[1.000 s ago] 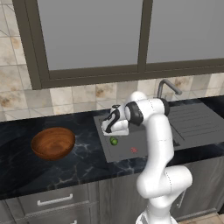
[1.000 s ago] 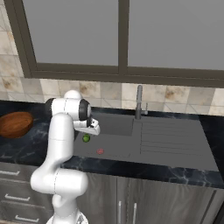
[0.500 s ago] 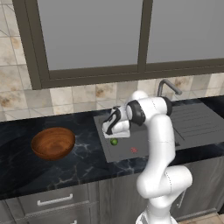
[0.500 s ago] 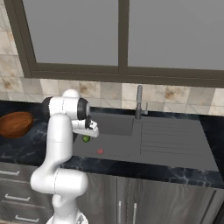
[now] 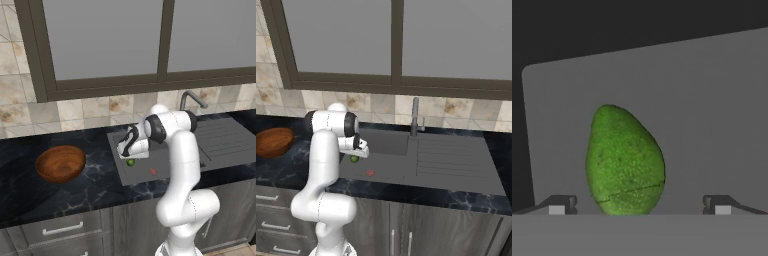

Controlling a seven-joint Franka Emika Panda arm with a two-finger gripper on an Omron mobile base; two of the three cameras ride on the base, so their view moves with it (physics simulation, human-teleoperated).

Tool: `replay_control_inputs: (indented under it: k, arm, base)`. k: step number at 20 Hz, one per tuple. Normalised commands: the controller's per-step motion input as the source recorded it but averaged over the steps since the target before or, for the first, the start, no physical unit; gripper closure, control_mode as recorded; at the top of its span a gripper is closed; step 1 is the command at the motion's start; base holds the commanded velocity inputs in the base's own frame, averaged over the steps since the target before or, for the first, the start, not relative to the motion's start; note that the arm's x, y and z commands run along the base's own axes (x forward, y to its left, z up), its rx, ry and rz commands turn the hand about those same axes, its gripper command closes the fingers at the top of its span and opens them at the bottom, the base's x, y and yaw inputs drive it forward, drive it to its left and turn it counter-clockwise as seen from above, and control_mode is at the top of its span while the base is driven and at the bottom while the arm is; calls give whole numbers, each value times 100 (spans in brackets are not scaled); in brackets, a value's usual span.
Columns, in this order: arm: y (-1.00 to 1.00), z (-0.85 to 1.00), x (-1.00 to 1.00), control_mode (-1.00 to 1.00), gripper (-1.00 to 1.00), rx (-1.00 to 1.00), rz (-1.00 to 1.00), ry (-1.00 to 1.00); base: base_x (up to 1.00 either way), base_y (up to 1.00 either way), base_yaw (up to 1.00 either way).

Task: Pick the corns from the cabinet and place them in one bowl. Pick the avocado from the sink and place it in the other bowl.

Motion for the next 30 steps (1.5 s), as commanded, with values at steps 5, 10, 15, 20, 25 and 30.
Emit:
replay_control_inputs:
  k: [5, 10, 15, 20, 25, 30]
  arm:
    - [7, -4, 17, -100, -100, 0, 0, -4]
    - [0, -20, 0, -100, -100, 0, 0, 0]
    - [1, -17, 9, -100, -100, 0, 0, -4]
    - [1, -4, 0, -100, 100, 0, 0, 0]
    - [0, -1, 0, -100, 100, 0, 0, 0]
    - [1, 13, -3, -100, 100, -2, 0, 0]
  base:
    - [0, 0, 0]
    - [0, 0, 0]
    - [0, 0, 0]
    - [0, 0, 0]
    - [0, 0, 0]
    - [0, 0, 0]
